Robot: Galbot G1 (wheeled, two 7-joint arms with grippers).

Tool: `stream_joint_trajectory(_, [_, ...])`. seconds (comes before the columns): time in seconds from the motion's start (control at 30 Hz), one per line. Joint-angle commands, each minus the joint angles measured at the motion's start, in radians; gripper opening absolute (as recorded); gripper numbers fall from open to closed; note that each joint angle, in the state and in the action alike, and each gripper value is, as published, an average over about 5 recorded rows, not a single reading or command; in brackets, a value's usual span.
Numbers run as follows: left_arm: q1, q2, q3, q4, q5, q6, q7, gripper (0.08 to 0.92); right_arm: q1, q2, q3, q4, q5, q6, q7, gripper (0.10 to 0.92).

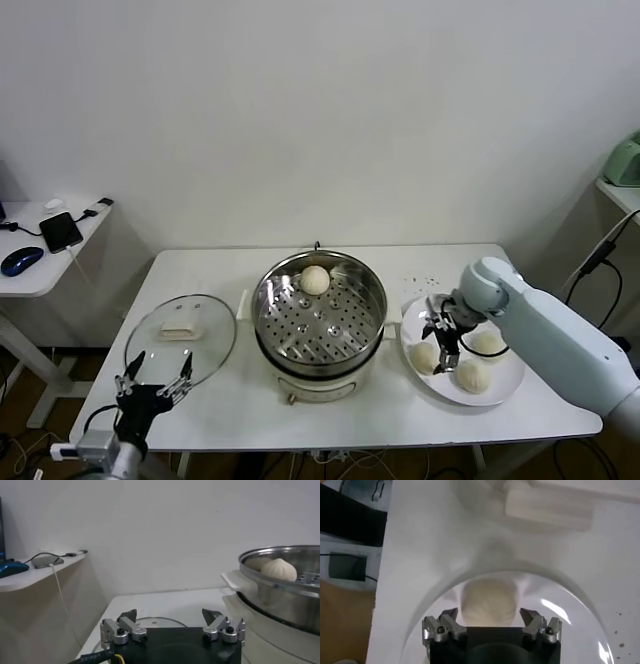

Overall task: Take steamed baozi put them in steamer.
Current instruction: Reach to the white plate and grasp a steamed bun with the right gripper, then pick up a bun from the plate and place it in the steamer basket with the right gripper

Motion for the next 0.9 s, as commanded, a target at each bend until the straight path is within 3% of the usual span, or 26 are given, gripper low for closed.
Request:
stream_joint_trajectory(0.03, [-0.005, -0.001, 0.002, 0.007, 0.003, 0.001, 0.000, 0.823, -0.006, 0.013, 0.000, -0.019, -0.008, 0.004, 0.000, 0.823])
stream_joint_trajectory(0.3, [-0.009, 0.002, 0.006, 0.015, -0.001, 0.001, 0.000, 0.823, -0.010, 0.020, 0.004, -0.028, -0.004, 0.001, 0.007, 0.820])
stream_joint_trajectory(0.4, [-0.011, 0.002, 0.008, 0.016, -0.003, 0.002, 0.000, 0.823, -0.012, 0.022, 0.012, -0.030, 0.000, -0.001, 0.010, 0.780])
stream_joint_trajectory(0.63, [-0.010, 0.000, 0.019, 0.013, 0.000, 0.000, -0.001, 0.823, -0.006, 0.000, 0.027, -0.013, 0.015, -0.005, 0.010, 0.602])
stream_joint_trajectory(0.9, [-0.020, 0.000, 0.036, 0.006, 0.001, -0.003, -0.003, 0.823, 0.110, -0.139, -0.027, 0.101, 0.130, -0.053, 0.000, 0.577])
